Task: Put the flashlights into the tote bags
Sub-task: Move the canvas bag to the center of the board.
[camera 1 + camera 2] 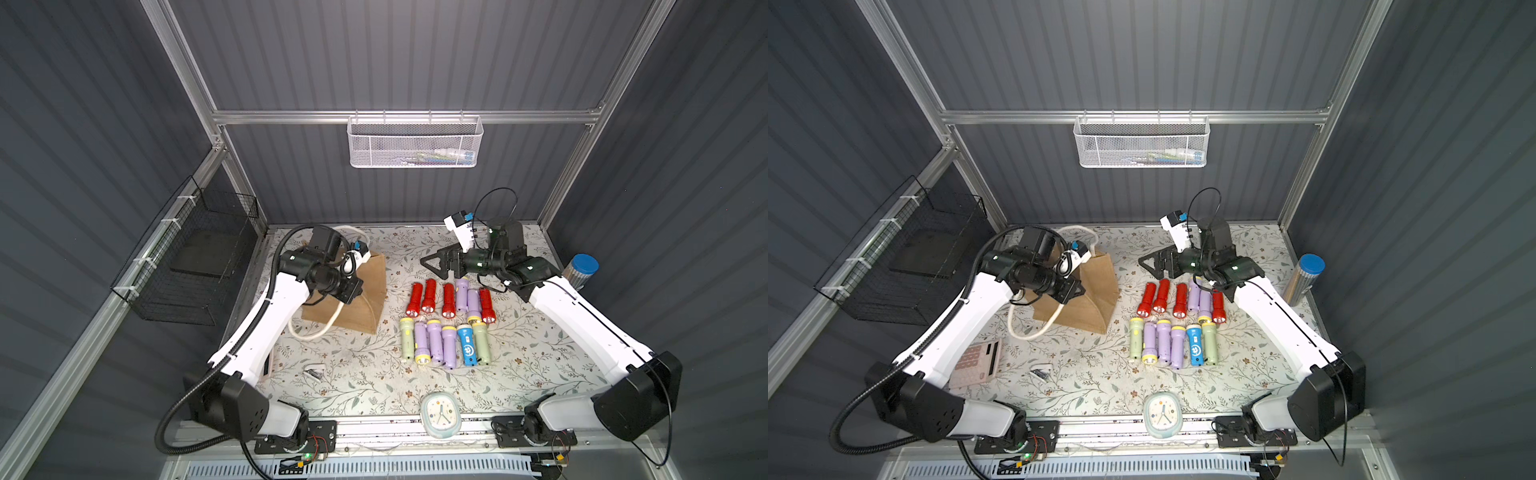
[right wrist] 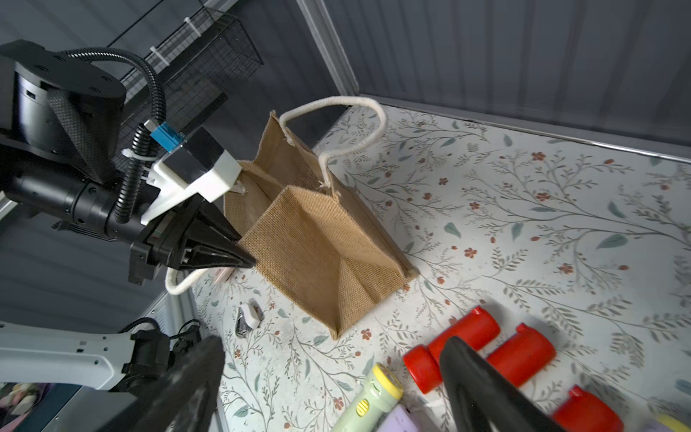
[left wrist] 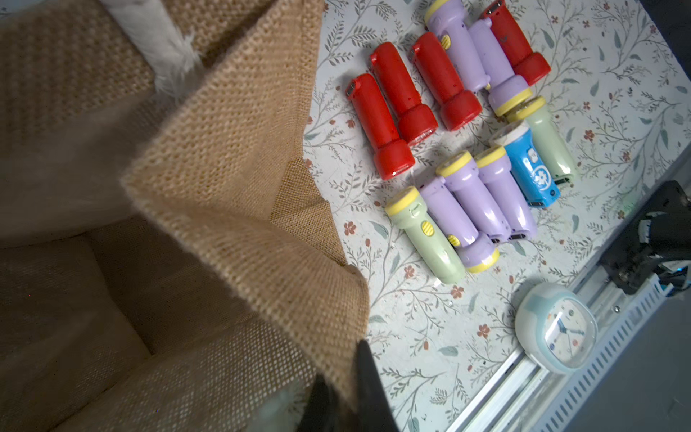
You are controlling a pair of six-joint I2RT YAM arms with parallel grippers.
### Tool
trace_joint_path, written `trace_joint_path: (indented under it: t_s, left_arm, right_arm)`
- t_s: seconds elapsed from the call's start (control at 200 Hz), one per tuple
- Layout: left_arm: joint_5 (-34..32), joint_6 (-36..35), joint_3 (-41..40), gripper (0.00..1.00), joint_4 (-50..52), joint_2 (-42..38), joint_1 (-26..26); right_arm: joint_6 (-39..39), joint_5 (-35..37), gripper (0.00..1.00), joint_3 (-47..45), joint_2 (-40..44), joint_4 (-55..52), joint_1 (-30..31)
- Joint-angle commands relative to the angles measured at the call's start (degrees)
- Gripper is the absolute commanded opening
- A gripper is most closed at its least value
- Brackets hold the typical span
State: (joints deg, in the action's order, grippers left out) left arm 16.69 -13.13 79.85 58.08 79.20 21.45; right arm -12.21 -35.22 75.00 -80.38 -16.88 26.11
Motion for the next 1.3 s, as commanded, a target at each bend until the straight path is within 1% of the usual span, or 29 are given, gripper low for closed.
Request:
trace_joint_path:
  t_s: [0.0, 0.19, 0.355, 0.43, 0.545, 0.59, 0.695, 0.75, 0.856, 0.906, 0.931, 1.016, 1.081, 1.126, 1.171, 1.186, 1.206, 1.296]
  left_arm:
    - [4.9, -0.5, -3.4, 0.00, 2.7, -3.7, 0.5]
    - [7.8, 0.0, -8.0, 0.00, 2.9, -8.7, 0.7]
    - [10.1, 0.2, -10.3, 0.00, 2.1, -11.8, 0.8]
    - [12.0, -0.3, -10.6, 0.00, 3.5, -12.1, 0.8]
    - [10.8, 0.6, -11.8, 0.00, 3.3, -12.9, 0.8]
    - [10.3, 1.1, -12.3, 0.05, 2.7, -13.5, 0.8]
    - [9.1, 2.2, -12.7, 0.14, 1.4, -14.6, 0.8]
    - [8.1, 2.6, -12.6, 0.22, 0.8, -15.2, 0.8]
    - [7.1, 3.7, -11.9, 0.28, 0.4, -16.1, 0.8]
    - [6.7, 4.3, -11.6, 0.36, 0.4, -16.4, 0.8]
    - [6.3, 4.8, -11.3, 0.40, -1.4, -16.4, 0.8]
    - [4.8, 6.1, -10.4, 0.48, -2.0, -16.6, 0.8]
    - [4.2, 7.7, -9.8, 0.58, -3.2, -17.1, 0.8]
    - [3.6, 8.8, -9.3, 0.64, -4.2, -17.8, 0.8]
    - [2.7, 10.8, -8.9, 0.66, -5.7, -18.8, 0.8]
    - [0.5, 11.5, -8.8, 0.66, -6.2, -19.2, 0.8]
    - [-0.7, 12.4, -8.5, 0.66, -6.6, -19.7, 0.8]
    - [-6.4, 17.2, -6.2, 0.70, -7.1, -20.8, 0.7]
  right_arm:
    - [0.6, -2.7, 0.92, 2.8, -2.6, -3.2, 3.0]
    - [3.3, -2.8, 0.91, 8.0, -8.0, -7.5, 8.8]
    - [3.9, -2.1, 0.87, 13.7, -13.1, -10.8, 10.4]
    - [4.2, -2.2, 0.87, 16.3, -15.6, -12.1, 11.1]
    - [5.2, -2.4, 0.85, 20.8, -19.7, -14.8, 12.1]
    - [5.8, -2.2, 0.84, 22.4, -21.4, -16.3, 12.4]
    - [7.1, -1.6, 0.80, 25.3, -24.2, -19.1, 12.9]
    - [7.8, -0.8, 0.78, 26.1, -25.1, -20.1, 13.1]
    - [8.8, 0.5, 0.75, 27.0, -26.4, -21.4, 13.3]
    - [9.0, 0.7, 0.71, 27.2, -26.8, -21.4, 13.3]
    - [8.9, 0.9, 0.69, 27.3, -27.0, -21.3, 13.3]
    - [8.5, 0.8, 0.65, 27.3, -27.4, -20.7, 13.3]
    - [8.2, 0.7, 0.58, 27.5, -27.7, -20.1, 13.3]
    - [8.0, 0.7, 0.51, 27.6, -27.8, -19.8, 13.4]
    - [7.7, 0.9, 0.43, 27.6, -27.8, -19.3, 13.4]
    - [7.7, 0.9, 0.41, 27.6, -27.8, -19.2, 13.4]
    - [7.7, 0.9, 0.37, 27.6, -27.7, -19.2, 13.4]
    - [7.7, -0.1, 0.29, 27.5, -27.5, -18.8, 13.4]
